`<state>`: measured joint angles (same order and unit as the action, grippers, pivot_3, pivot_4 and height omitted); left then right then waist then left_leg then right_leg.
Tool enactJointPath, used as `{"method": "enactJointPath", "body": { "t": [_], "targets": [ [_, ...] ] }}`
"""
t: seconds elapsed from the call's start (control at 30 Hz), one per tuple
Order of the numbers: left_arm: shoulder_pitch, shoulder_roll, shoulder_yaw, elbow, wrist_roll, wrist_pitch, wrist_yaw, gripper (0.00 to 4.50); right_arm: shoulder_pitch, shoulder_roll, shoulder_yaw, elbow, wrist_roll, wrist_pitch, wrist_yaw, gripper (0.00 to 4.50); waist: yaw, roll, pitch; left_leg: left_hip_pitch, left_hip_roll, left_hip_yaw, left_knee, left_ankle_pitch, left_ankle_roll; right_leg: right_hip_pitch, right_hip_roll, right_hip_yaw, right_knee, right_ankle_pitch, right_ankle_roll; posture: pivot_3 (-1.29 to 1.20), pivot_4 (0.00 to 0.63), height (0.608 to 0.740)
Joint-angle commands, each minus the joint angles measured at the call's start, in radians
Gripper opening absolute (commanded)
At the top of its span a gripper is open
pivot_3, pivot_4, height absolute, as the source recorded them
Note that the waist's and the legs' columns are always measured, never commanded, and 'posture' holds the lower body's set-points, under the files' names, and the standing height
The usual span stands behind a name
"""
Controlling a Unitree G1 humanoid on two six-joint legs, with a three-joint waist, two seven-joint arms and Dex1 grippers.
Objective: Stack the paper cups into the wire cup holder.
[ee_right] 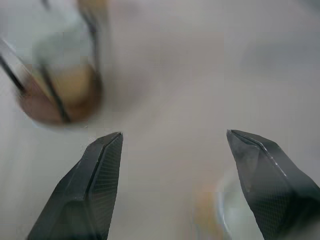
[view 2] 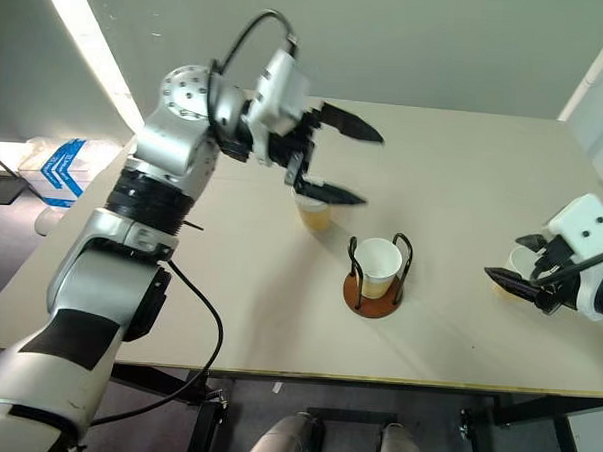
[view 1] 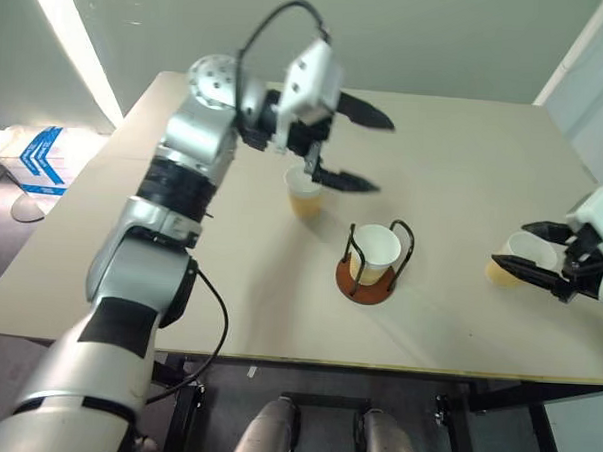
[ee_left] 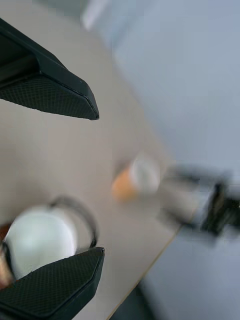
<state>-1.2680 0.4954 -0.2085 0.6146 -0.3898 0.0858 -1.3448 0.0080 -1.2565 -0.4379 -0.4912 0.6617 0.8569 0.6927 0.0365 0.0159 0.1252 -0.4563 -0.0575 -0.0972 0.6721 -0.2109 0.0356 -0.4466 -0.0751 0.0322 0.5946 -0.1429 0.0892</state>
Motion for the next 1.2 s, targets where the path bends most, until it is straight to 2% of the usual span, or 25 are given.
{"method": "enactJointPath", "body": {
  "t": [0.03, 0.13, 0.27, 0.43, 0.57, 0.7, 0.8, 0.93, 1.07, 1.2],
  "targets": [
    [0.076, 0.019, 0.077, -0.119, 0.0, 0.087, 0.105, 4.46, -0.051, -0.05, 0.065, 0.072, -0.081, -0.041, 0.049, 3.52, -0.003, 0.001, 0.0, 0.0, 0.0, 0.0, 0.0, 0.0, 0.0, 0.0, 0.0, 0.0, 0.0, 0.0, 0.0, 0.0, 0.15, 0.74],
    [0.153, 0.024, 0.106, -0.201, 0.014, 0.132, 0.179, 4.46, -0.103, -0.07, 0.145, 0.164, -0.146, -0.077, 0.086, 3.52, -0.001, 0.001, 0.0, 0.0, 0.0, 0.001, 0.001, 0.003, -0.003, 0.0, 0.0, 0.001, 0.0, 0.0, 0.001, 0.0, 0.15, 0.74],
    [0.262, 0.04, 0.155, -0.319, 0.007, 0.213, 0.272, 4.46, -0.23, -0.065, 0.313, 0.319, -0.267, -0.186, 0.153, 3.52, -0.002, 0.001, 0.0, 0.002, 0.0, 0.001, 0.003, 0.003, -0.002, 0.003, 0.0, 0.001, 0.0, 0.001, 0.001, 0.0, 0.15, 0.74],
    [0.34, 0.063, 0.171, -0.42, 0.013, 0.264, 0.306, 4.46, -0.359, -0.044, 0.468, 0.486, -0.396, -0.297, 0.261, 3.52, 0.0, 0.001, 0.0, 0.003, 0.0, 0.001, 0.003, 0.004, -0.001, 0.003, 0.0, 0.0, 0.0, 0.002, 0.0, 0.0, 0.15, 0.74],
    [0.362, 0.068, 0.175, -0.467, 0.014, 0.291, 0.326, 4.46, -0.449, -0.005, 0.539, 0.589, -0.468, -0.36, 0.33, 3.52, -0.002, 0.001, 0.0, 0.003, 0.0, 0.0, 0.004, 0.004, -0.001, 0.004, 0.0, 0.0, 0.0, 0.003, -0.001, 0.0, 0.15, 0.74],
    [0.385, 0.081, 0.179, -0.506, 0.011, 0.313, 0.325, 4.5, -0.519, 0.042, 0.59, 0.648, -0.53, -0.402, 0.376, 2.67, -0.007, 0.001, 0.0, 0.005, 0.0, 0.0, 0.003, 0.002, 0.003, 0.005, 0.0, 0.0, 0.001, 0.004, -0.003, 0.0, 0.15, 0.74],
    [0.397, 0.097, 0.174, -0.525, 0.004, 0.324, 0.298, 4.5, -0.534, 0.061, 0.59, 0.651, -0.544, -0.405, 0.406, 1.52, -0.006, 0.001, 0.0, 0.005, 0.0, -0.001, 0.002, 0.001, 0.005, 0.005, 0.0, 0.0, 0.0, 0.006, -0.005, 0.0, 0.15, 0.74],
    [0.403, 0.129, 0.164, -0.533, -0.019, 0.361, 0.224, 4.5, -0.524, 0.065, 0.574, 0.625, -0.543, -0.4, 0.444, 0.21, -0.005, 0.001, 0.0, 0.005, 0.0, -0.001, 0.002, 0.002, 0.004, 0.005, 0.0, -0.001, 0.0, 0.006, -0.008, 0.0, 0.15, 0.74],
    [0.404, 0.169, 0.178, -0.544, -0.094, 0.443, 0.125, 4.5, -0.521, 0.054, 0.528, 0.58, -0.506, -0.402, 0.486, 0.1, -0.006, 0.001, 0.0, 0.005, 0.0, -0.001, 0.001, 0.001, 0.004, 0.005, 0.0, -0.001, 0.0, 0.005, -0.014, 0.0, 0.15, 0.74],
    [0.419, 0.244, 0.185, -0.529, -0.145, 0.49, 0.0, 4.5, -0.54, -0.012, 0.44, 0.456, -0.429, -0.356, 0.568, 0.1, -0.006, 0.002, 0.001, 0.005, 0.0, -0.002, -0.003, 0.002, 0.003, 0.003, 0.0, -0.001, 0.0, 0.003, -0.018, 0.0, 0.15, 0.74]
  ]
}}
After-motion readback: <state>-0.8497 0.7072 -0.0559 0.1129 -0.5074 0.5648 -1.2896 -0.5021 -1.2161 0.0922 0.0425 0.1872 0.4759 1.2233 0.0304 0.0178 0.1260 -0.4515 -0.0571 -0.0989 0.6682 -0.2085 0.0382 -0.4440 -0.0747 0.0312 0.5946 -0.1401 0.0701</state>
